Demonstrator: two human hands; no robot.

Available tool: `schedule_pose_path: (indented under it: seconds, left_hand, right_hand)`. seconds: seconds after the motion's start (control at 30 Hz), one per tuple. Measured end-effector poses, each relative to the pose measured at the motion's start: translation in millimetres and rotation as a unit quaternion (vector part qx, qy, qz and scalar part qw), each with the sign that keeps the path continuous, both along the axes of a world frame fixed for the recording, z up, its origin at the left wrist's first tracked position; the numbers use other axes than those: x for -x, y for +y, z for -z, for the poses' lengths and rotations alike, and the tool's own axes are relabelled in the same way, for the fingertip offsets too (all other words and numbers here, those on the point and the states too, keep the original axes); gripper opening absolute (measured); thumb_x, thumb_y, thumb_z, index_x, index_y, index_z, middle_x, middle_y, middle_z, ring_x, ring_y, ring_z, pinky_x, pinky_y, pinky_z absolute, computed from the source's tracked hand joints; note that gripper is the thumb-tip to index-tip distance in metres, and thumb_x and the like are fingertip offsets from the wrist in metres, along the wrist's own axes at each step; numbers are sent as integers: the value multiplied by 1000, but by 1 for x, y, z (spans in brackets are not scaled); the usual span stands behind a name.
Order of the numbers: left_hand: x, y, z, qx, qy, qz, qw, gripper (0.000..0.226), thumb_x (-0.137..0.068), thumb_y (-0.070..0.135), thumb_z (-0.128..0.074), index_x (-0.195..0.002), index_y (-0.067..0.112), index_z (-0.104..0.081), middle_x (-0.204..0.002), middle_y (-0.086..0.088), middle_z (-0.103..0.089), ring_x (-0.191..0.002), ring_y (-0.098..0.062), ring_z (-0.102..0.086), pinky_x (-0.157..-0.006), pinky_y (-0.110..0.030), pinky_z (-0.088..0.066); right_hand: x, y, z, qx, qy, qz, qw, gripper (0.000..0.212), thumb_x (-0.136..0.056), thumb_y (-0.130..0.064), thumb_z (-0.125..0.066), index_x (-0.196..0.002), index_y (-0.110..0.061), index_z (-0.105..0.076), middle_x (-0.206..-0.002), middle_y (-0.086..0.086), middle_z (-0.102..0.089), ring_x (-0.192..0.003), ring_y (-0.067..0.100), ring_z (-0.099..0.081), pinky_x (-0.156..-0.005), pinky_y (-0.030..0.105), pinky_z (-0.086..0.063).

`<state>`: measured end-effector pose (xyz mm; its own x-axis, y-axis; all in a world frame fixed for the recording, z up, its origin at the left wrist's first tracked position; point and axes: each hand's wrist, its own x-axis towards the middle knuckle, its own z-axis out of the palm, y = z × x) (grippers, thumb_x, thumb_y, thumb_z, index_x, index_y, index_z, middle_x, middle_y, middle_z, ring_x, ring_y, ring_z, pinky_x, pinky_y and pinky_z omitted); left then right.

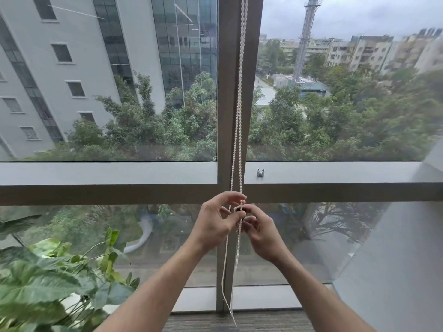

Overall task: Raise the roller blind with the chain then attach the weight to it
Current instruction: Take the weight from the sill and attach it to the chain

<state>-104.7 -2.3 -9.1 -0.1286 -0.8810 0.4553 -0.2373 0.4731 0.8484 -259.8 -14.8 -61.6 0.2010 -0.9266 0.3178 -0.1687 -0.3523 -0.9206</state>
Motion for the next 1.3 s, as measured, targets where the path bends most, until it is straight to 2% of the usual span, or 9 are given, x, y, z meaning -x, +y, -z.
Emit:
schedule_pose_path:
  seconds: [0.17,0.27,0.43,0.67,0.83,0.93,1.0,1.13,1.3]
  left_hand:
    - [-5,-1,0,-35,1,35,999,35,-81,9,-77,-112,23,-70,-101,6,-74,-97,-7,-68,-74,-17,-53]
    - [-10,1,1,-58,19,59,996,40,-81,11,-78,-117,24,-68,-108,4,-74,-104,-5,-66,-74,-17,-54]
    - [-16,1,4,-98,65,85,989,48,-79,5,-80,-122,21,-66,-114,-6,-71,-108,-8,-67,-75,-26,-60]
    - [-19,0,4,-98,77,82,989,47,-77,6,-81,-118,24,-68,-111,-5,-73,-110,-11,-67,-82,-25,-58]
    - [-17,1,7,-90,74,78,990,47,-74,9,-83,-115,27,-69,-106,-1,-75,-105,-17,-70,-87,-35,-59]
    - [-16,1,4,-82,65,73,992,47,-73,12,-83,-114,31,-69,-106,0,-75,-104,-16,-70,-87,-37,-59]
    - [-16,1,2,-81,66,69,992,47,-74,13,-83,-114,31,-69,-106,0,-76,-104,-16,-70,-88,-38,-59]
    - [-17,0,-2,-87,72,62,992,46,-73,12,-82,-112,34,-69,-106,2,-77,-102,-17,-72,-88,-36,-59]
    - [-20,1,0,-96,73,56,991,45,-73,11,-83,-111,29,-70,-105,-1,-77,-100,-17,-72,-87,-34,-58]
  right_hand:
    - [-2,6,0,14,-25,-4,1000,41,-90,4,-57,-116,-27,-60,-110,-3,-72,-96,22,-72,-85,32,-56]
    - [-4,7,-1,6,-50,-5,999,38,-89,-5,-59,-118,-30,-59,-105,-5,-73,-91,20,-71,-84,37,-58]
    - [-5,5,-3,9,-57,-7,998,40,-91,0,-58,-118,-29,-59,-100,5,-73,-78,21,-72,-78,38,-58]
    - [-6,1,-1,22,-74,-5,997,33,-89,-3,-64,-114,-24,-60,-106,6,-71,-82,27,-73,-79,45,-58]
    - [1,-7,1,-12,-95,-37,995,45,-75,-43,-80,-111,-29,-56,-111,11,-64,-83,21,-73,-76,34,-58]
    - [7,-15,5,-28,-54,-50,997,46,-73,-47,-80,-111,-32,-60,-112,11,-67,-86,22,-73,-79,38,-60]
    - [11,-23,8,-24,-16,-10,1000,37,-73,-38,-81,-105,-36,-63,-104,3,-71,-86,20,-73,-79,38,-60]
    - [21,-52,6,-21,41,164,985,18,-84,-14,-73,-97,-23,-65,-87,1,-72,-81,20,-71,-77,42,-59]
    - [28,-104,-21,-1,87,284,955,22,-89,-18,-66,-110,-10,-64,-96,8,-71,-92,27,-66,-88,43,-54]
